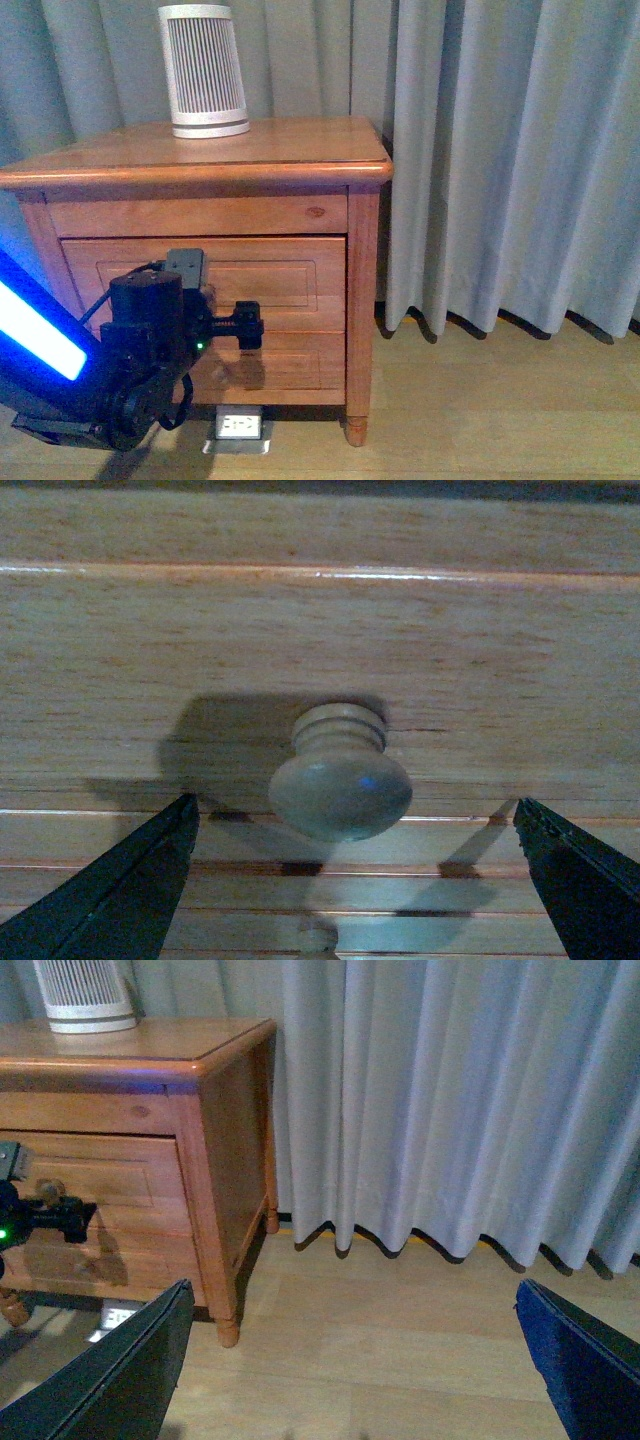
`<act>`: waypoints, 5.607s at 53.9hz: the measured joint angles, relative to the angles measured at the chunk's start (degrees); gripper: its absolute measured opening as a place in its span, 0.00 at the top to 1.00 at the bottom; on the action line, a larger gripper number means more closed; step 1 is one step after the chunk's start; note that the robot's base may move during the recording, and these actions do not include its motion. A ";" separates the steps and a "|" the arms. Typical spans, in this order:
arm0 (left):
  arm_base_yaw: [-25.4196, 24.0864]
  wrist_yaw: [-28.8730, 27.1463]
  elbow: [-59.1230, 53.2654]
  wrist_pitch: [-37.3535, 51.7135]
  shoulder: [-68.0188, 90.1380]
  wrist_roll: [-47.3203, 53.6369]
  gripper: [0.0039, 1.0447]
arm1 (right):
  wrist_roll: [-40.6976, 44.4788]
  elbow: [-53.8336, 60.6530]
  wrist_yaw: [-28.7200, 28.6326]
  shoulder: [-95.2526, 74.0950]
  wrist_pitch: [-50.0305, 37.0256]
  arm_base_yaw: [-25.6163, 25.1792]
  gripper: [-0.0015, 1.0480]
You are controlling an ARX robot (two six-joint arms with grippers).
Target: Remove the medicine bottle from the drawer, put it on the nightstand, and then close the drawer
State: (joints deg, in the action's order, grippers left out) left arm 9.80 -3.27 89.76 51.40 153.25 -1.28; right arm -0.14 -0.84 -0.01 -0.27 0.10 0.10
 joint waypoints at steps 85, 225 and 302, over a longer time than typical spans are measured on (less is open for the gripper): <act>-0.66 -0.39 -6.78 4.83 -4.74 0.46 0.06 | 0.00 0.00 0.00 0.00 0.00 0.00 0.07; 4.24 -8.61 -63.41 19.71 -36.81 -4.85 0.29 | 0.00 0.00 0.00 0.00 0.00 0.00 0.07; -8.00 2.08 -89.15 -51.21 -152.80 0.39 0.73 | 0.00 0.00 -0.02 0.00 0.00 0.00 0.07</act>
State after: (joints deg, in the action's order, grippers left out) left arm 1.80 -1.19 0.60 0.19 0.45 -0.89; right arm -0.14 -0.84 -0.03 -0.27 0.10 0.10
